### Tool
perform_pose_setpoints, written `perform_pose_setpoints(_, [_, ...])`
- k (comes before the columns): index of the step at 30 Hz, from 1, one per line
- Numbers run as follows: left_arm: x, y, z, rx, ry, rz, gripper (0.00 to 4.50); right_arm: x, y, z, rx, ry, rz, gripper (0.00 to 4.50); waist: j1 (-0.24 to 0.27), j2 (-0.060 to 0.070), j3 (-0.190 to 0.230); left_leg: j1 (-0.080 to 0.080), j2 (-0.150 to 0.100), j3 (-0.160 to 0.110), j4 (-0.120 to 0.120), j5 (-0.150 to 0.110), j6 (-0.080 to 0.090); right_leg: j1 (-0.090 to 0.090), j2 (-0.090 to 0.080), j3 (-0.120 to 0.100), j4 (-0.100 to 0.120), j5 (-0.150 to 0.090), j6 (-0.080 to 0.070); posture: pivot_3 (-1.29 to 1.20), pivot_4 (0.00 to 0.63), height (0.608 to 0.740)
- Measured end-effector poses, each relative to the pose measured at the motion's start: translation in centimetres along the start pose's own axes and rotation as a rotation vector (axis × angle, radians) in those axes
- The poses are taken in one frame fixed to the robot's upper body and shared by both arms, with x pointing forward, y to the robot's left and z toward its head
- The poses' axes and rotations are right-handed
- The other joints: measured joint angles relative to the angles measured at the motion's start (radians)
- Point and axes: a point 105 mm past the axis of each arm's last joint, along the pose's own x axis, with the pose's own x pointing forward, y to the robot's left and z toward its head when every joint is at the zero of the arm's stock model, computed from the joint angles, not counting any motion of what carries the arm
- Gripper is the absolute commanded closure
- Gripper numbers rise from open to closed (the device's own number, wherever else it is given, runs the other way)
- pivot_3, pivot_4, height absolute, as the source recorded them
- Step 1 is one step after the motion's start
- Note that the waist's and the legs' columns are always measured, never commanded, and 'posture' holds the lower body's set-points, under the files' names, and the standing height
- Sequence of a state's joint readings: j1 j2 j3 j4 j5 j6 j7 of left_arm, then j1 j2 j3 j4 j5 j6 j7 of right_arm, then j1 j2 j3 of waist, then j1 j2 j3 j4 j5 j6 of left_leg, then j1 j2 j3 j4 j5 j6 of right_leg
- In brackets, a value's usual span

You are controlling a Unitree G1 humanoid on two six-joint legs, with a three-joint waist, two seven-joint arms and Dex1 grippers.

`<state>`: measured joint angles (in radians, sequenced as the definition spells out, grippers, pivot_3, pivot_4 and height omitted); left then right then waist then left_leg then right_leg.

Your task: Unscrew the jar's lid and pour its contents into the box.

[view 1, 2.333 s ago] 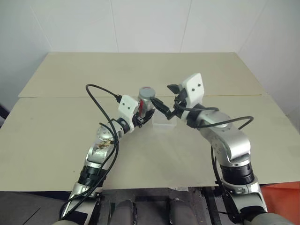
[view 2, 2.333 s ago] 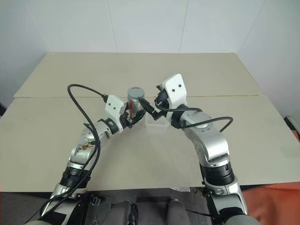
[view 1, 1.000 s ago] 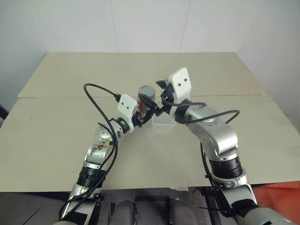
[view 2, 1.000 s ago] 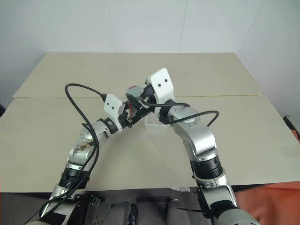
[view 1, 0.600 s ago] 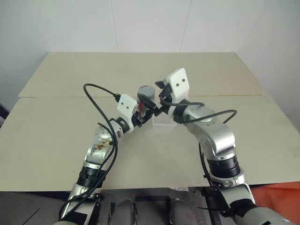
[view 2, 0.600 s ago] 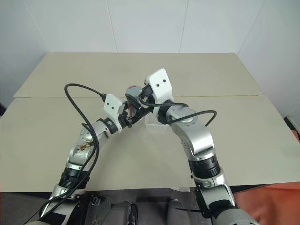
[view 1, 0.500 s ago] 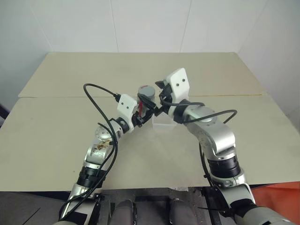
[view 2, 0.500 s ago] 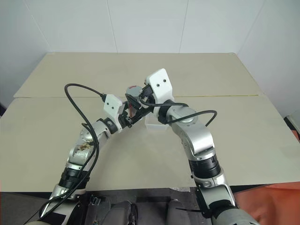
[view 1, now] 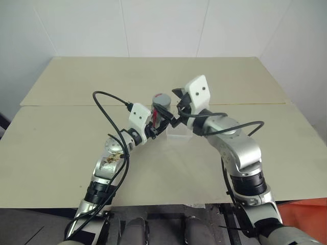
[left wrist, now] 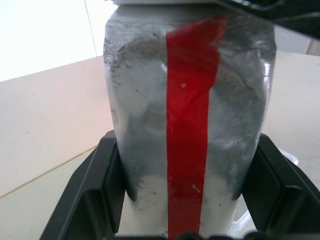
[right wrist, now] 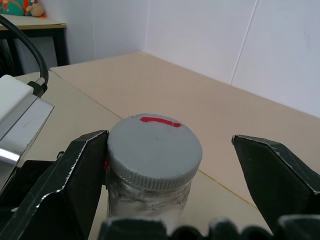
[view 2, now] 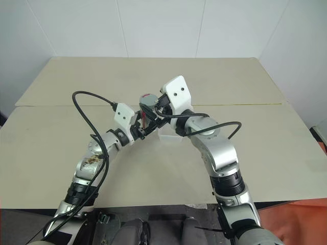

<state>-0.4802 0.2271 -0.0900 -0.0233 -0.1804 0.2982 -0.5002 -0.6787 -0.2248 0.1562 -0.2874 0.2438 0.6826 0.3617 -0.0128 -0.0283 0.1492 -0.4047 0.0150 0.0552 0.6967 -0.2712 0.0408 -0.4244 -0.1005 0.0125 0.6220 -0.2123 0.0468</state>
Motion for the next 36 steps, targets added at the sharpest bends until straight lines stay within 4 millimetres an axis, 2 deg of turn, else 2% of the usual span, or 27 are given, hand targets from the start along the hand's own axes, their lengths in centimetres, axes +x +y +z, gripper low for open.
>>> perform_pose_setpoints(18, [0.2,0.3,0.4,0.007,-0.008,0.009,1.71,-1.3,-0.4,-0.2,-0.013,0.004,-0.012,0.03,0.0,0.0,0.0,0.0,0.0,0.0,0.0,0.0,0.0,0.0,0.0,0.0,0.0,0.0,0.0,0.0,0.15,0.74])
perform_pose_setpoints(26, [0.0,0.7,0.5,0.007,-0.01,0.021,1.71,-2.4,-2.4,-0.4,-0.007,0.012,-0.089,0.03,0.001,0.0,0.0,0.0,0.0,0.0,0.0,0.0,0.0,0.0,0.0,0.0,0.0,0.0,0.0,0.0,0.15,0.74])
perform_pose_setpoints(36, [0.0,0.6,0.5,0.005,-0.011,0.02,1.71,-2.9,-2.0,-0.3,-0.006,0.009,-0.055,0.03,0.0,0.0,0.0,0.0,0.0,0.0,0.0,0.0,0.0,0.0,0.0,0.0,0.0,0.0,0.0,0.0,0.15,0.74])
